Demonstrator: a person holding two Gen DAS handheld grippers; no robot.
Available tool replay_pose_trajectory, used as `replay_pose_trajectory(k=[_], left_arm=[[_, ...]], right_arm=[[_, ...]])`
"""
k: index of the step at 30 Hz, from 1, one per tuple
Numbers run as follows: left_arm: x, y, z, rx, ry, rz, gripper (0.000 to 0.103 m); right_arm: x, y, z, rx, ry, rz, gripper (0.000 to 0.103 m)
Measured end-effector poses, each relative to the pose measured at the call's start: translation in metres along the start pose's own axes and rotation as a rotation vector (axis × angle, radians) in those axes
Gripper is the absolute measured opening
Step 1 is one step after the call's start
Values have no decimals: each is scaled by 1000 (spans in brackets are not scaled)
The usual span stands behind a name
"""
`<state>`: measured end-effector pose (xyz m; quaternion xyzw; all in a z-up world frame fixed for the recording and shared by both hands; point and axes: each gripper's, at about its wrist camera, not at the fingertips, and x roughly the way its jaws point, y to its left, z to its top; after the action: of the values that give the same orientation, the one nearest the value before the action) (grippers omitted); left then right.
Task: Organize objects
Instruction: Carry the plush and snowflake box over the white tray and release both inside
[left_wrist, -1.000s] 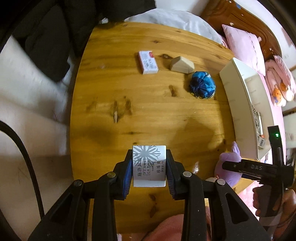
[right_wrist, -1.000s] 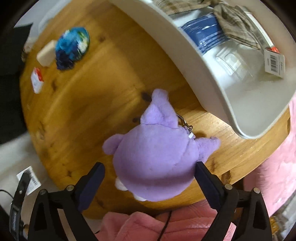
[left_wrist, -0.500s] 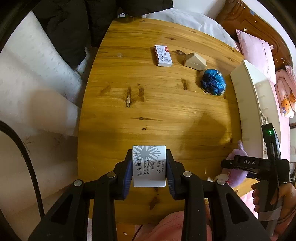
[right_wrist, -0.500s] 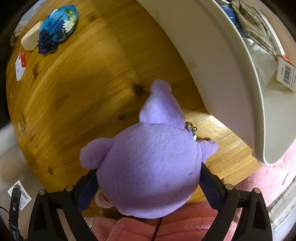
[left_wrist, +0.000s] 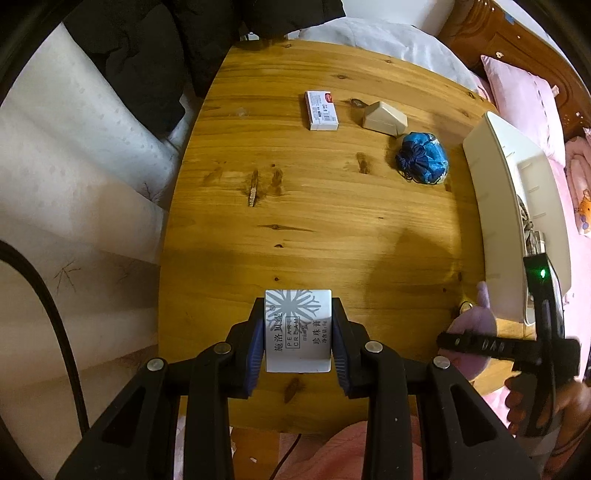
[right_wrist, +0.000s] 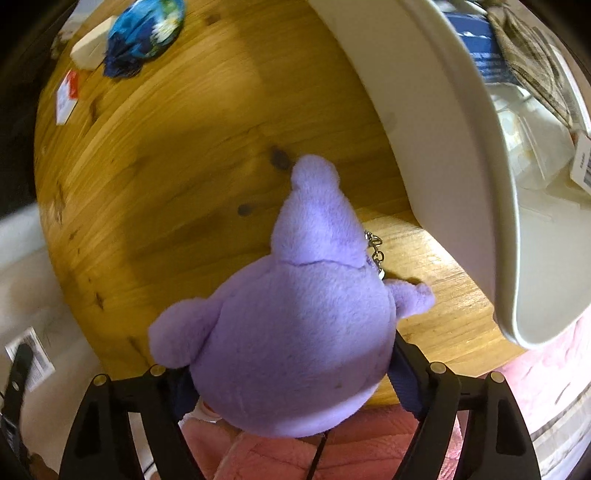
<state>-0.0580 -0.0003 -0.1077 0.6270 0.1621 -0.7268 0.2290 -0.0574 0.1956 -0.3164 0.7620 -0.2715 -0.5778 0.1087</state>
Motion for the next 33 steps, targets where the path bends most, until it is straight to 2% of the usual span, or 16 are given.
replay_pose_trajectory(k=[5,9,13,17,19,22,23,26,27,33], left_arm=[[-6,-17,0,-17,-12,28,35],[-14,-31,0,-28,-38,37,35],[-25,-46,0,-51,-65,35,35],[-36,-60,0,-65,-98,37,35],[-43,-69,-2,-66,-126,35,35],[-55,-78,-5,-89,-209,1,35],[-59,-81,-6,-96,-233,-15,35],[-70,-93,-9,-104,-309,-52,35],[-73,-98,-10,-104,-335,-65,35],[-78,-125,-11,-86,-401,-128,35]], right_arm=[[-1,14,-14,-163,26,1,83],[-12,19,-20,-270,2,0,82],[-35,16,-24,-351,-40,137,82],[-56,7,-32,-400,-75,225,82],[-62,20,-29,-431,-103,269,82],[-77,16,-32,-460,-146,323,82],[-90,7,-24,-463,-160,333,82],[-110,-9,-29,-462,-211,371,82],[-116,-15,-31,-412,-238,374,82],[-149,-41,-33,-384,-377,399,82]])
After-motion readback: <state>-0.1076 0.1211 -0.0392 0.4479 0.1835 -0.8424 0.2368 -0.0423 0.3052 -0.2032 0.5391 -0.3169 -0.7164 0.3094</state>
